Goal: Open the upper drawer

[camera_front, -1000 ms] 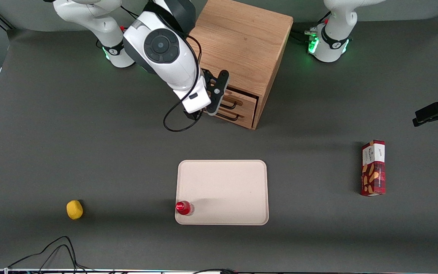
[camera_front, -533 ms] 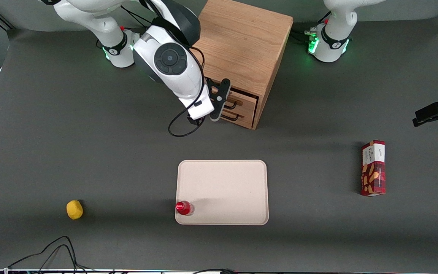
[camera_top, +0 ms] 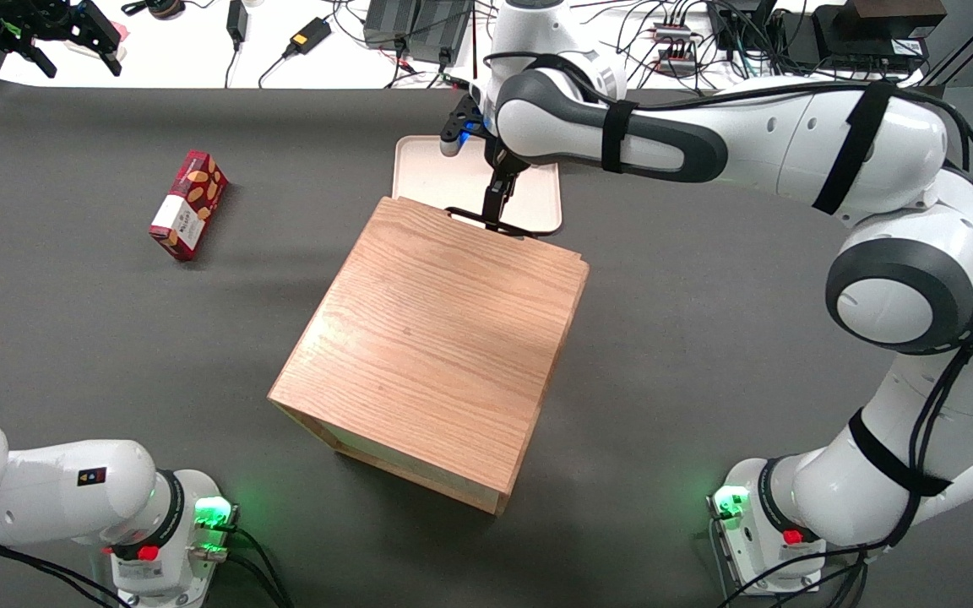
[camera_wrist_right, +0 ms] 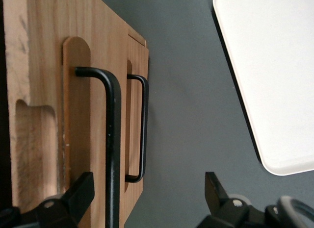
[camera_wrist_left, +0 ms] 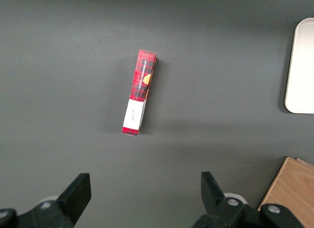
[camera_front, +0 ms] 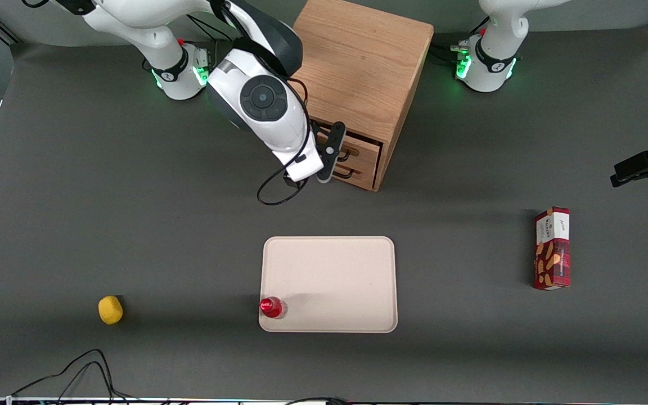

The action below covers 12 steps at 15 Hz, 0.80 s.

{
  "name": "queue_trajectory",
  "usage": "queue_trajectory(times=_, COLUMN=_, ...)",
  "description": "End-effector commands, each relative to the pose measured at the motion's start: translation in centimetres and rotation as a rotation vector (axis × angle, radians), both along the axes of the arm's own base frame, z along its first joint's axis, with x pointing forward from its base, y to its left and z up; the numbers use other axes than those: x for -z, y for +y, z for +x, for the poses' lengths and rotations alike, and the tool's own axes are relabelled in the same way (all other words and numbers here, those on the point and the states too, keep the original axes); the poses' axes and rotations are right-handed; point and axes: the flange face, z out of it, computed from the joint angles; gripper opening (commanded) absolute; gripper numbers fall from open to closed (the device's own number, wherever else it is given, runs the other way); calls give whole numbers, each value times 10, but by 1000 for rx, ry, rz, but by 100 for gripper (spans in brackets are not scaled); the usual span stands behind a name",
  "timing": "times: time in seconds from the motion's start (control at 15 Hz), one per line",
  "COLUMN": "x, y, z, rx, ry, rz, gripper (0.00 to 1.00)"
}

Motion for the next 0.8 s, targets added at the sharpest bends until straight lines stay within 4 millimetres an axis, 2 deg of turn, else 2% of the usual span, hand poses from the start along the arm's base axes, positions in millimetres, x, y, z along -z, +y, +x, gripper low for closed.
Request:
queue_trajectory(times=0.0, x=10, y=8, z=2, rx=-24, ry=-24, rz=11, gripper=100)
queue_trajectory(times=0.47, x=21, y=2, z=12, rx=-29, ry=-41, rz=-6, gripper=100)
queue_trajectory(times=0.73, x=21, y=-6, z=22, rx=-35, ry=-63, rz=-19, gripper=100)
